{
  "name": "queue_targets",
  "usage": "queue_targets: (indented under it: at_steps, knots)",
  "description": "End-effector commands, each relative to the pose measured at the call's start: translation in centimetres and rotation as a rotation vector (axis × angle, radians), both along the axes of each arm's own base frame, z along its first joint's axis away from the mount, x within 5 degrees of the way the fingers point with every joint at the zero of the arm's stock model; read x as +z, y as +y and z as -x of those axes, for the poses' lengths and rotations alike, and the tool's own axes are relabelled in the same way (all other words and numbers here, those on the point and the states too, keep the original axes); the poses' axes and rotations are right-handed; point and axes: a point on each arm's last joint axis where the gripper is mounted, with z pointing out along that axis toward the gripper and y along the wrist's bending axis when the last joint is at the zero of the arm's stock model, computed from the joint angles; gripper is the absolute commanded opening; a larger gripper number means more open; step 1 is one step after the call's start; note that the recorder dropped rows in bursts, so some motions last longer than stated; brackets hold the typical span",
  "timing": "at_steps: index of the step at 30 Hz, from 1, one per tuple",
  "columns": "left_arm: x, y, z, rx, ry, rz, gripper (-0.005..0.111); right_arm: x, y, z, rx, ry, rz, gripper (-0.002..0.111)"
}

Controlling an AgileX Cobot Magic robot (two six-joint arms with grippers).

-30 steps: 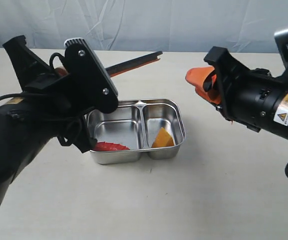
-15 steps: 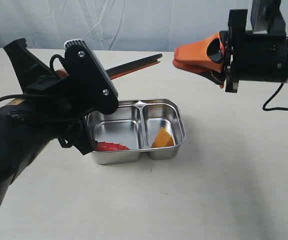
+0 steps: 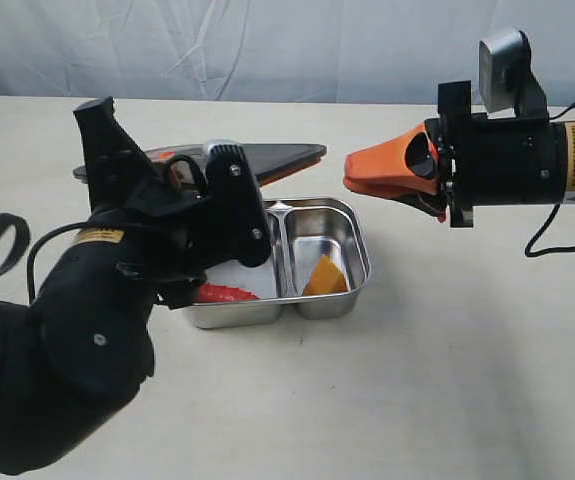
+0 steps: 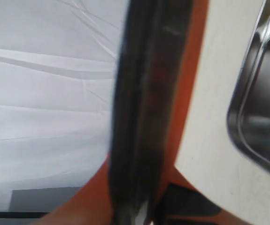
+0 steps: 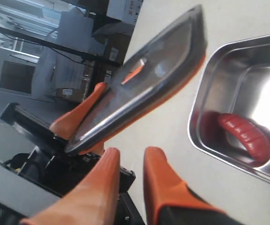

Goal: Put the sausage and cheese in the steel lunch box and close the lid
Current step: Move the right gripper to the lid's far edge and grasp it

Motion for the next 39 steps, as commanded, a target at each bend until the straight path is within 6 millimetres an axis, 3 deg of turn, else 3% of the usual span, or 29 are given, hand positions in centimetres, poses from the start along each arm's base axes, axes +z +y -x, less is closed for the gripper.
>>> queue_targets:
  at_steps: [1, 9, 11, 13, 17, 19, 29, 33, 39]
  knots:
    - [-0.3, -0.4, -0.3, 0.007, -0.095, -0.114, 0.000, -0.1, -0.2, -0.3, -0.055, 0.037, -0.004, 0.019]
    - [-0.6, -0.8, -0.4, -0.034, -0.085, -0.122, 0.000, 0.1, 0.5, -0.1, -0.047, 0.043, -0.026, 0.020]
    - [-0.6, -0.9, -0.4, -0.040, -0.088, -0.124, 0.000, 0.1, 1.0, 0.1, -0.032, 0.043, -0.022, 0.026]
    - [-0.6, -0.9, -0.4, -0.042, -0.089, -0.124, 0.000, 0.0, 1.5, 0.4, -0.020, 0.042, -0.013, 0.041]
    - [-0.6, -0.8, -0.4, -0.036, -0.087, -0.123, 0.000, -0.2, 1.7, 0.4, -0.030, 0.037, 0.011, 0.089]
    - [-0.6, -0.9, -0.3, -0.042, -0.081, -0.122, 0.000, -0.1, 1.8, 0.5, -0.020, 0.040, -0.004, 0.105]
    - [-0.8, -1.1, -0.3, -0.072, -0.060, -0.118, 0.000, 0.6, 2.0, 0.8, 0.017, 0.052, -0.088, 0.104]
    - [-0.8, -1.1, -0.3, -0.072, -0.060, -0.118, 0.000, 0.9, 2.1, 1.1, 0.061, -0.033, -0.107, 0.104]
    - [-0.9, -1.1, -0.3, -0.070, -0.058, -0.117, 0.000, 1.0, 3.5, 1.9, 0.111, -0.075, -0.122, 0.104]
